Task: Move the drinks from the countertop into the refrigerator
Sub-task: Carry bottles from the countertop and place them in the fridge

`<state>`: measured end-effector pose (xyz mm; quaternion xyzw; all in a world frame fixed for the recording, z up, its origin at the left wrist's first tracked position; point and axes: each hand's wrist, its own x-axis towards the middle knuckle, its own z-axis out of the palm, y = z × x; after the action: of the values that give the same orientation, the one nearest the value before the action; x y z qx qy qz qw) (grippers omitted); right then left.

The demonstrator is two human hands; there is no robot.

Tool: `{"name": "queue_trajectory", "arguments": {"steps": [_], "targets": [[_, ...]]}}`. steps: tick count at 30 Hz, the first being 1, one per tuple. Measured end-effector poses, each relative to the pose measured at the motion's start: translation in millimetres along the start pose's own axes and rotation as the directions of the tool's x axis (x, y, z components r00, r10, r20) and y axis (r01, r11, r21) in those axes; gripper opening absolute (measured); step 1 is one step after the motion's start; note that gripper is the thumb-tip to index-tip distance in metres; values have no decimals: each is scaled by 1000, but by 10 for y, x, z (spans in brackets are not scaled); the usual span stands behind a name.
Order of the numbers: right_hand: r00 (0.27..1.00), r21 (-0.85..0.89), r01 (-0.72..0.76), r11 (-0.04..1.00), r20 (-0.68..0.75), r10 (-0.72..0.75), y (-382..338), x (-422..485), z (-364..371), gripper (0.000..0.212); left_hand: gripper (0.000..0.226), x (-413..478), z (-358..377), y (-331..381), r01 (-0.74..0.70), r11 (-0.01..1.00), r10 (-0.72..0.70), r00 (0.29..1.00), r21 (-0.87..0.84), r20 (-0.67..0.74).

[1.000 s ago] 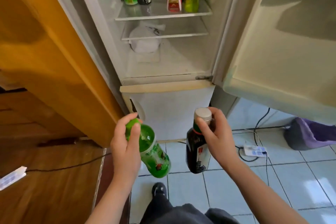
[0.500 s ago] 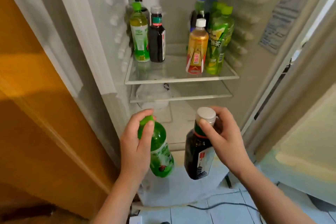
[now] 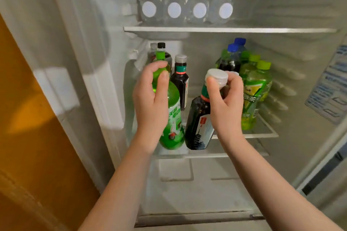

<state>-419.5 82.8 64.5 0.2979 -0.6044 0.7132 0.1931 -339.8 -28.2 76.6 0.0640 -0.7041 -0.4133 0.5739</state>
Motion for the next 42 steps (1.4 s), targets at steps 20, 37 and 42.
{"name": "queue_trajectory", "arguments": {"steps": [20,37,42], "targets": [[953,-182,-11,983,297,66,823,409,366,32,47,288,541,-830,64,980,-64,998,186,-6],[838,-390,-155,908,434,330,1422,151,356,81,75,-169,405,-1428,324,919,-356,926,223,122],[848,-424,-121,897,426,315,1542,220,465,83,76,-90,508,-1544,366,896,-382,924,250,19]]}}
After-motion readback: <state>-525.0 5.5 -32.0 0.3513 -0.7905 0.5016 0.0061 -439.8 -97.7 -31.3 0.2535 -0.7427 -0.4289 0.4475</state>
